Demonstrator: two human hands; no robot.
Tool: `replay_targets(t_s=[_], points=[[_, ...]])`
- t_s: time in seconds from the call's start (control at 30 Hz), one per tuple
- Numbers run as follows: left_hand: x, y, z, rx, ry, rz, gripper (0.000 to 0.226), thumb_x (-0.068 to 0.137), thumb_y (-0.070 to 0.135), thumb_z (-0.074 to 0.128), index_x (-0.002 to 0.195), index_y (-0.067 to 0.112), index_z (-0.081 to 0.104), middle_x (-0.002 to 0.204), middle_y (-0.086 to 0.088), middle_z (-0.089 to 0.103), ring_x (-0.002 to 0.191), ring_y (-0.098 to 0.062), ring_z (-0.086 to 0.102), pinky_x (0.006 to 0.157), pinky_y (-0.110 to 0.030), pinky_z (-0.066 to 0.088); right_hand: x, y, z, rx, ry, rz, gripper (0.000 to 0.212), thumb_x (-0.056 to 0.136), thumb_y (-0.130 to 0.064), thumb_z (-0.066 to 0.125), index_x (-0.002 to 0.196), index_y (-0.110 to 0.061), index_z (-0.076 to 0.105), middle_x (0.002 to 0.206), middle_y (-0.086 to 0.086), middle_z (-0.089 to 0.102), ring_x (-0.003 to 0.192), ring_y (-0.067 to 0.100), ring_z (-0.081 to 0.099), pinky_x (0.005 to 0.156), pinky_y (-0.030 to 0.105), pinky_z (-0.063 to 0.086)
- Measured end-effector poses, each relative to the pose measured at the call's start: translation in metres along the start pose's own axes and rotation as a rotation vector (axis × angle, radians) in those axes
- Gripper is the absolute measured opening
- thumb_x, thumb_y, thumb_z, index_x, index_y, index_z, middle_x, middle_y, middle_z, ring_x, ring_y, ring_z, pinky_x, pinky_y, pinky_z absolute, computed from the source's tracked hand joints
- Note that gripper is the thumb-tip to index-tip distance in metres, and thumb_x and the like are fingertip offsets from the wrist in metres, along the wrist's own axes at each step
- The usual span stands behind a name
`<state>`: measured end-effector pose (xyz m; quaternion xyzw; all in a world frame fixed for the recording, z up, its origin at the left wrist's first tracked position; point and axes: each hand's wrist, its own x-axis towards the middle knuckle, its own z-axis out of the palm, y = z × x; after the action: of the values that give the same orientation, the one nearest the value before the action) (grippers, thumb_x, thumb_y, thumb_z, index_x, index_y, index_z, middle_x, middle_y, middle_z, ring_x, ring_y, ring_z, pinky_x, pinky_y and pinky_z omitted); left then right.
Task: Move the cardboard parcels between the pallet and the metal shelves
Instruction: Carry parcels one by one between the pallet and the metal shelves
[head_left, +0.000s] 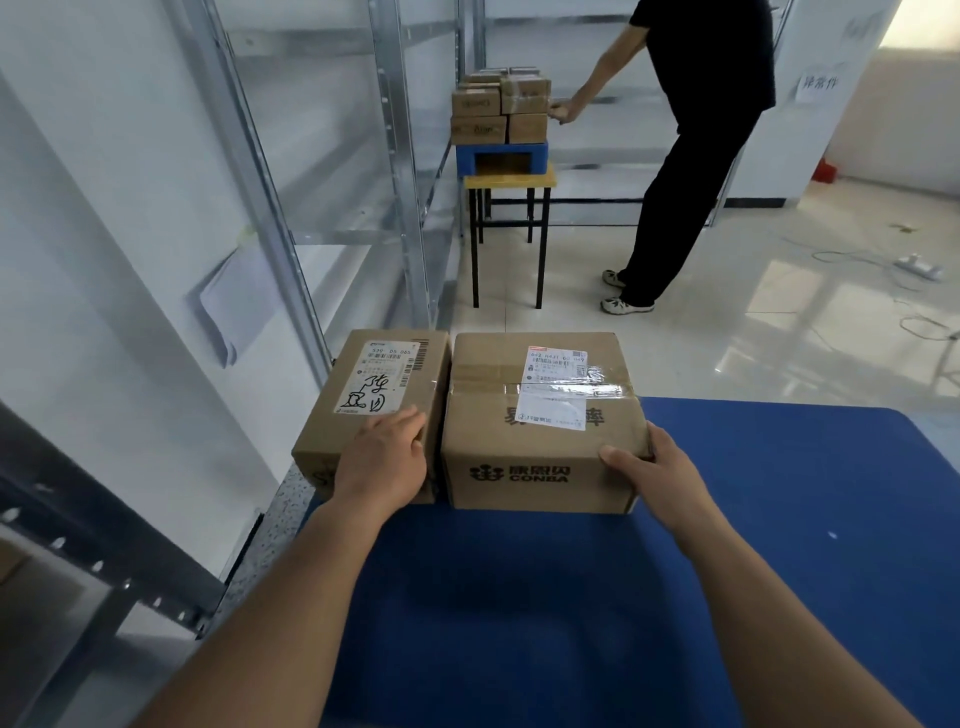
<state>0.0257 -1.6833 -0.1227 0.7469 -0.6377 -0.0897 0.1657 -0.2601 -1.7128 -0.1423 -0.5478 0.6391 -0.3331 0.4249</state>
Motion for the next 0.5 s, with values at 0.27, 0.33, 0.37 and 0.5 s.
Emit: replay_targets(t_s=[0.27, 0.33, 0.37, 0.5], points=[[0.0, -0.001, -0.006, -0.009, -0.031, 0.011, 0.044, 0.098, 0.02, 0.038, 0.142, 0.024, 0.038, 0.15, 0.009, 0.034, 0.137, -0.016, 0.022, 0.111, -0.033, 0.022, 0.001, -0.004, 0.001, -0.036, -0.022, -0.006, 0.05, 0.086, -0.043, 0.062, 0.129, -0.028, 0.042, 0.102, -0.015, 0.053, 0.094, 0.011, 0.053, 0.064, 0.024, 0.04], [-0.001, 0.0, -0.009, -0.009, -0.046, 0.019, 0.045, 0.098, 0.022, 0.039, 0.143, 0.024, 0.037, 0.15, 0.008, 0.034, 0.137, -0.016, 0.023, 0.11, -0.033, 0.022, 0.002, -0.005, -0.001, -0.055, -0.03, -0.003, 0.048, 0.085, -0.043, 0.062, 0.126, -0.028, 0.043, 0.102, -0.015, 0.055, 0.092, 0.01, 0.053, 0.062, 0.023, 0.04], [-0.001, 0.0, -0.011, -0.024, -0.054, 0.021, 0.046, 0.098, 0.024, 0.041, 0.143, 0.024, 0.037, 0.15, 0.007, 0.034, 0.136, -0.017, 0.024, 0.11, -0.034, 0.023, 0.002, -0.006, -0.002, -0.067, -0.027, -0.007, 0.046, 0.084, -0.043, 0.063, 0.123, -0.027, 0.044, 0.105, -0.013, 0.056, 0.09, 0.009, 0.052, 0.062, 0.025, 0.041], [-0.007, 0.005, -0.018, -0.144, -0.035, 0.029, 0.048, 0.097, 0.026, 0.045, 0.143, 0.021, 0.036, 0.15, 0.001, 0.035, 0.138, -0.019, 0.025, 0.111, -0.036, 0.023, 0.0, -0.014, -0.005, -0.153, 0.056, -0.069, 0.073, 0.08, -0.042, 0.07, 0.139, -0.019, 0.032, 0.133, 0.005, 0.044, 0.101, 0.013, 0.042, 0.077, 0.032, 0.036]])
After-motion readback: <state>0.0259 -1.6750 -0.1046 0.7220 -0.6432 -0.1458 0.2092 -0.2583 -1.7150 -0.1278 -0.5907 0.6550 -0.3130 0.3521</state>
